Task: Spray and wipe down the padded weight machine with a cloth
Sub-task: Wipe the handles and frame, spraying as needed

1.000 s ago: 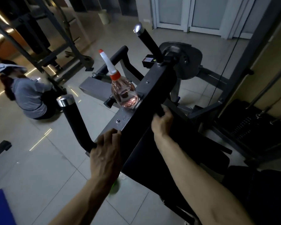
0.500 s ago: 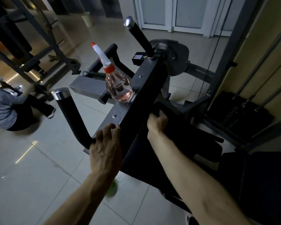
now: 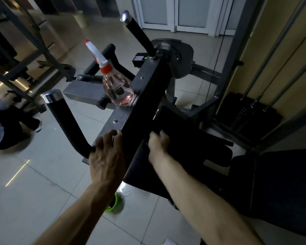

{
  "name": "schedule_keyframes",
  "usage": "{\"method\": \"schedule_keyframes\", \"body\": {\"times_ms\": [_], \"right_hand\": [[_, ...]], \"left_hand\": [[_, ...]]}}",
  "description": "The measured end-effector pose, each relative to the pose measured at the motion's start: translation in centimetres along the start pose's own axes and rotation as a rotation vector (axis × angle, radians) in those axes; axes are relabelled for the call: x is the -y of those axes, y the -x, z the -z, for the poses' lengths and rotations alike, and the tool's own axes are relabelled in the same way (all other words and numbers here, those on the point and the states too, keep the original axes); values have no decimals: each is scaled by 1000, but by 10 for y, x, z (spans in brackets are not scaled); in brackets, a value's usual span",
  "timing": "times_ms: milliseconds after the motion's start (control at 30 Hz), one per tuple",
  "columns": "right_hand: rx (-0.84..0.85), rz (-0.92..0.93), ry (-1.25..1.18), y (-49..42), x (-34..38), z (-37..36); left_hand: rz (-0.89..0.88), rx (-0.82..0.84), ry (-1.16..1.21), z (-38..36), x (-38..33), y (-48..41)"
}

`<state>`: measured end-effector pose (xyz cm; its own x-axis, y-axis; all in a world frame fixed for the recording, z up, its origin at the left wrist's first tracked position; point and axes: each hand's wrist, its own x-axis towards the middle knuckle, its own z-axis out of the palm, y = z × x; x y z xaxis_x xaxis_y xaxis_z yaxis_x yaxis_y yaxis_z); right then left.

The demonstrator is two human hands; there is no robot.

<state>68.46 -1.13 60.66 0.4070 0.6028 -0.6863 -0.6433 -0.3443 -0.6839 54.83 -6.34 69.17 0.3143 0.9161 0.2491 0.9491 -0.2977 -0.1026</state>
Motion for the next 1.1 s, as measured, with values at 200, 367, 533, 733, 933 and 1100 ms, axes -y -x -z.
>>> {"method": "schedule_keyframes", "body": {"times_ms": [200, 367, 533, 733, 933, 1100], "right_hand": [[33, 43, 38, 16, -14, 3], [311, -102, 101, 102, -68, 43], [52, 43, 103, 30, -7, 9], [-9, 438, 452, 24, -21, 7], [211, 648, 616, 52, -42, 34], [81, 622, 419, -1, 28, -9]], "left_hand": [[6, -8, -5, -1, -1, -1], [1, -4, -14, -1, 0, 2], [-31, -28, -5, -1, 2, 2], [-23, -45, -11, -3, 2, 3], [-19, -45, -17, -2, 0, 4], [-23, -67, -18, -3, -1, 4]]}}
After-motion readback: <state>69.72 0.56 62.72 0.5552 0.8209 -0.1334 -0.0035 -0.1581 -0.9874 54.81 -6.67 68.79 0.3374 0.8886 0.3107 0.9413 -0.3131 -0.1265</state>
